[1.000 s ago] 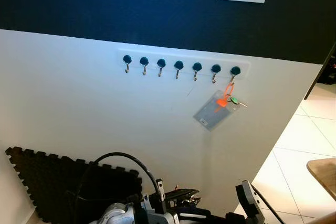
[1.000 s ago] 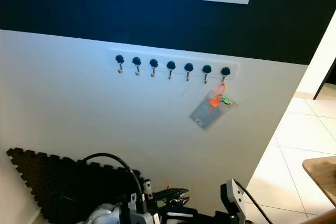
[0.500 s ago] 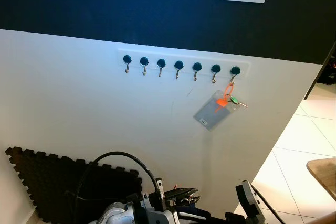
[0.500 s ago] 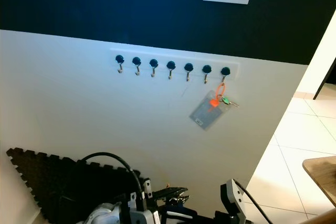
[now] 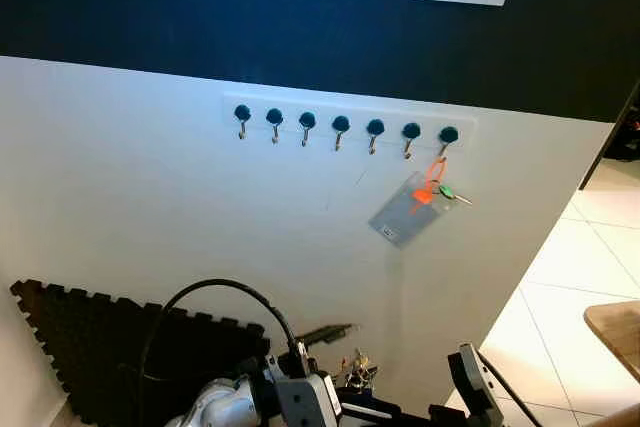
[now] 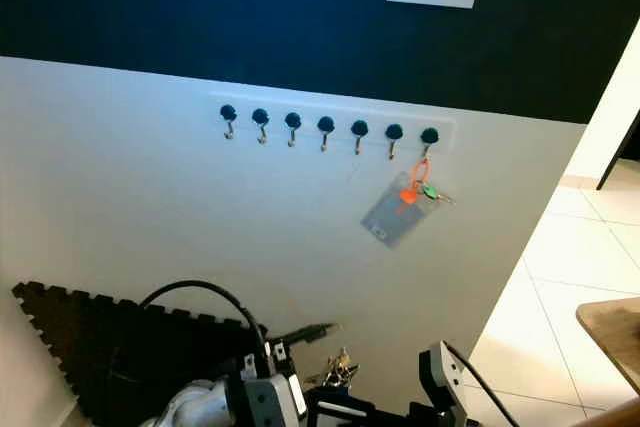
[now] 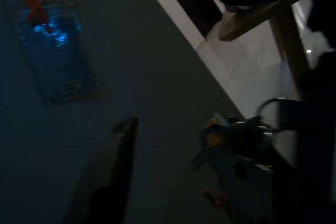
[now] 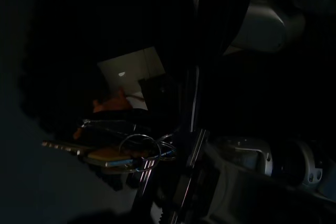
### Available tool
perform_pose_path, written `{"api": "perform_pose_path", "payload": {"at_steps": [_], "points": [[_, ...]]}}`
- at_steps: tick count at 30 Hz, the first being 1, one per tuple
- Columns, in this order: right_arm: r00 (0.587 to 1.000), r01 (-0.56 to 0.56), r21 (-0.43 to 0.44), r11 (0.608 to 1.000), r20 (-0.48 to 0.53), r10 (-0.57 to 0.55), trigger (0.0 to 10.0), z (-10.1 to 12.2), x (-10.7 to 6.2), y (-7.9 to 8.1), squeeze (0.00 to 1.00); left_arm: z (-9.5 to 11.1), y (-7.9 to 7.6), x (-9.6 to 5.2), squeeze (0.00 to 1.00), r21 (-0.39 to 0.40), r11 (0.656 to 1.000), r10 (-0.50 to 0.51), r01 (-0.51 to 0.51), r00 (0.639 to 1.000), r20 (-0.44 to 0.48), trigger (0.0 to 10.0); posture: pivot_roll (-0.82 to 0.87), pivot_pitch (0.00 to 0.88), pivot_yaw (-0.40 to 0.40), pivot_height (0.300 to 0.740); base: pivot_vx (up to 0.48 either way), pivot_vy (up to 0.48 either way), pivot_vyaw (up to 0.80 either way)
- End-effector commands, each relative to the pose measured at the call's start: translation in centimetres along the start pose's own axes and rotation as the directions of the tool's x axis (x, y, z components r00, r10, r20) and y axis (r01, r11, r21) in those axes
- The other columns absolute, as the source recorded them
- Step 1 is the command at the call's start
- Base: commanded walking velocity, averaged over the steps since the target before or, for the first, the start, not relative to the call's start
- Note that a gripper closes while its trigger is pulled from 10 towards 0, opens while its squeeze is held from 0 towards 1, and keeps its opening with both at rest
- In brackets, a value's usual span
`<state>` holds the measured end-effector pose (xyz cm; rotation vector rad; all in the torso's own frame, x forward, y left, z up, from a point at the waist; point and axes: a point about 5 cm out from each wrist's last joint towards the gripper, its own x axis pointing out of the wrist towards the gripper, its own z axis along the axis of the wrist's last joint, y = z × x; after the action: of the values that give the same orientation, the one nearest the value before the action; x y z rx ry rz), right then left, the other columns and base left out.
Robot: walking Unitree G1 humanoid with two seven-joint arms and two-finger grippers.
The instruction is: Hang keys on a hook
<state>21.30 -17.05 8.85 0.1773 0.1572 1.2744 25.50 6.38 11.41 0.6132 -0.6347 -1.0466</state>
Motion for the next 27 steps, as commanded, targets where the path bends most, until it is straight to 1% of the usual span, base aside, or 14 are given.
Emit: {"api": "perform_pose_path", "payload": {"at_steps": [1, 2, 3, 4, 5, 12, 13, 14, 18, 19, 21, 22, 24, 27], "points": [[1.000, -0.008, -0.010, 1.000, -0.002, 0.008, 10.0, 0.1, 0.2, 0.1, 0.00, 0.0, -0.9, 0.2, 1.00, 0.005, 0.999, -0.046, 0.046, 0.999, 0.006, 10.0, 0.05, 0.064, -0.063, 0.740, 0.000, 0.000, 0.00], [1.000, -0.006, -0.011, 1.000, -0.002, 0.006, 10.0, 0.0, 0.2, 0.1, 0.00, -0.2, -1.2, 0.1, 0.50, 0.006, 0.998, -0.069, 0.069, 0.998, -0.012, 10.0, 0.05, 0.063, -0.063, 0.740, 0.000, 0.000, 0.00], [1.000, -0.006, -0.011, 1.000, -0.002, 0.006, 10.0, 0.1, 0.2, 0.1, 0.00, -0.3, -1.2, 0.1, 0.08, 0.006, 0.997, -0.075, 0.075, 0.997, -0.019, 10.0, 0.05, 0.063, -0.063, 0.740, 0.000, 0.000, 0.00], [1.000, -0.006, -0.011, 1.000, -0.002, 0.006, 10.0, 0.1, 0.2, 0.1, 0.00, -0.3, -1.2, 0.1, 0.08, 0.006, 0.997, -0.075, 0.075, 0.997, -0.019, 10.0, 0.05, 0.063, -0.063, 0.740, 0.000, 0.000, 0.00], [1.000, -0.004, -0.012, 1.000, -0.001, 0.004, 10.0, 0.1, 0.2, 0.1, 0.00, -0.5, -1.3, -0.1, 0.00, 0.013, 0.996, -0.087, 0.088, 0.995, -0.042, 10.0, 0.05, 0.062, -0.063, 0.740, 0.000, 0.000, 0.00], [1.000, 0.006, -0.013, 1.000, 0.004, -0.006, 10.0, 0.2, 0.1, 0.1, 0.00, -0.8, -1.8, -0.5, 0.00, 0.000, 0.993, -0.114, 0.114, 0.991, -0.063, 10.0, 0.05, 0.059, -0.062, 0.740, 0.000, 0.000, 0.00], [1.000, 0.015, -0.014, 1.000, 0.011, -0.014, 10.0, 0.3, 0.0, 0.0, 0.00, -1.0, -2.6, -0.8, 0.00, -0.038, 0.987, -0.158, 0.156, 0.985, -0.075, 10.0, 0.05, 0.056, -0.061, 0.740, 0.000, 0.000, 0.00], [1.000, 0.015, -0.014, 1.000, 0.011, -0.014, 10.0, 0.3, 0.0, 0.0, 0.00, -1.0, -2.6, -0.8, 0.00, -0.038, 0.987, -0.158, 0.156, 0.985, -0.075, 10.0, 0.05, 0.056, -0.061, 0.740, 0.000, 0.000, 0.00], [1.000, 0.025, -0.016, 1.000, 0.017, -0.025, 10.0, 0.5, -0.1, -0.2, 0.00, -1.7, -4.5, -1.7, 0.00, -0.143, 0.951, -0.292, 0.273, 0.947, -0.132, 10.0, 0.05, 0.061, -0.060, 0.740, 0.000, 0.000, 0.00], [1.000, 0.025, -0.016, 1.000, 0.017, -0.025, 10.0, 0.5, -0.1, -0.2, 0.00, -1.7, -4.5, -1.7, 0.00, -0.143, 0.951, -0.292, 0.273, 0.947, -0.132, 10.0, 0.05, 0.061, -0.060, 0.740, 0.000, 0.000, 0.00], [0.999, 0.029, -0.019, 0.999, 0.017, -0.029, 10.0, 0.5, -0.2, -0.3, 0.00, -1.9, -4.9, -2.1, 0.00, -0.196, 0.937, -0.320, 0.289, 0.935, -0.150, 10.0, 0.05, 0.062, -0.062, 0.740, 0.000, 0.000, 0.00], [0.999, 0.029, -0.019, 0.999, 0.017, -0.029, 10.0, 0.5, -0.2, -0.3, 0.00, -1.9, -4.9, -2.1, 0.00, -0.196, 0.937, -0.320, 0.289, 0.935, -0.150, 10.0, 0.05, 0.062, -0.062, 0.740, 0.000, 0.000, 0.00], [0.999, 0.038, -0.021, 0.999, 0.017, -0.037, 10.0, 0.6, -0.3, -0.4, 0.00, -2.1, -5.3, -2.5, 0.00, -0.247, 0.915, -0.366, 0.320, 0.914, -0.172, 10.0, 0.05, 0.064, -0.063, 0.740, 0.000, 0.000, 0.00], [0.999, 0.046, -0.021, 0.999, 0.017, -0.045, 10.0, 0.6, -0.3, -0.5, 0.00, -2.3, -5.6, -3.0, 0.00, -0.269, 0.896, -0.408, 0.353, 0.892, -0.191, 10.0, 0.05, 0.067, -0.063, 0.740, 0.000, 0.000, 0.00]]}}
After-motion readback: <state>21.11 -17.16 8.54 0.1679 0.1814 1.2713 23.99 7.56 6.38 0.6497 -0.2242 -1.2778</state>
